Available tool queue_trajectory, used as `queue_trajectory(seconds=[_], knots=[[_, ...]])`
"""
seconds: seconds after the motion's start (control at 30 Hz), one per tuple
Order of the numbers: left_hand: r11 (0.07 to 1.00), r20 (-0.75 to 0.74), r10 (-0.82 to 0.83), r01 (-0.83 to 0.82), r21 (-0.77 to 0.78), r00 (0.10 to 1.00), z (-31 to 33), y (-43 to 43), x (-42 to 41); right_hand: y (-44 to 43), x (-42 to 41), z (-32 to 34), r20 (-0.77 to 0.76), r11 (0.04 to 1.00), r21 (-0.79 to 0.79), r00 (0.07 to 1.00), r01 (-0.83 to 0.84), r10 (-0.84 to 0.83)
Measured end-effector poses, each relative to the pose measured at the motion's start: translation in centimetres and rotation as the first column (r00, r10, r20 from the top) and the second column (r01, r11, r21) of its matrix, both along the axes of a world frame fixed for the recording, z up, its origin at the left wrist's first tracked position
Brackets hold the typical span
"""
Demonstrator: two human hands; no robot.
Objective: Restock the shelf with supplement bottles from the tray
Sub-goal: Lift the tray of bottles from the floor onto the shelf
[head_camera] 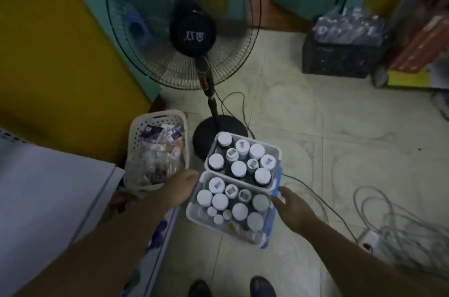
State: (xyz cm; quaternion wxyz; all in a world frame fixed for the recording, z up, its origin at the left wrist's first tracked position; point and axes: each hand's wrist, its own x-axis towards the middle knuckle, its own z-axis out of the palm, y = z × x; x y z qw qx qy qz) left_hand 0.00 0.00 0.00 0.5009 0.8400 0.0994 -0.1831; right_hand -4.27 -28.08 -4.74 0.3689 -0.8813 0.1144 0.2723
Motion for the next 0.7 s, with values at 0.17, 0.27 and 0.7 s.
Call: queue_trajectory(seconds=[0.17, 0.27, 0.7], knots=[[0.981, -0.299, 0.182, -0.153, 0.118, 0.937, -9.7, 1.8, 0.7, 2.4, -1.1, -7.9, -0.081, 0.964, 0.023, 0.961, 0.265, -0.263], [0.968, -0.375, 0.251, -0.231, 0.098, 0.893, -13.3, 2.1, 1.2, 3.9, -0.8, -10.8, -0.025, 0.882, -0.019, 0.882, 0.470, -0.471], [0.968, -0.417, 0.249, -0.238, 0.079, 0.874, -17.5, 1.6, 1.3, 5.6, -2.2, -13.3, -0.154, 0.768, 0.049, 0.765, 0.638, -0.625]])
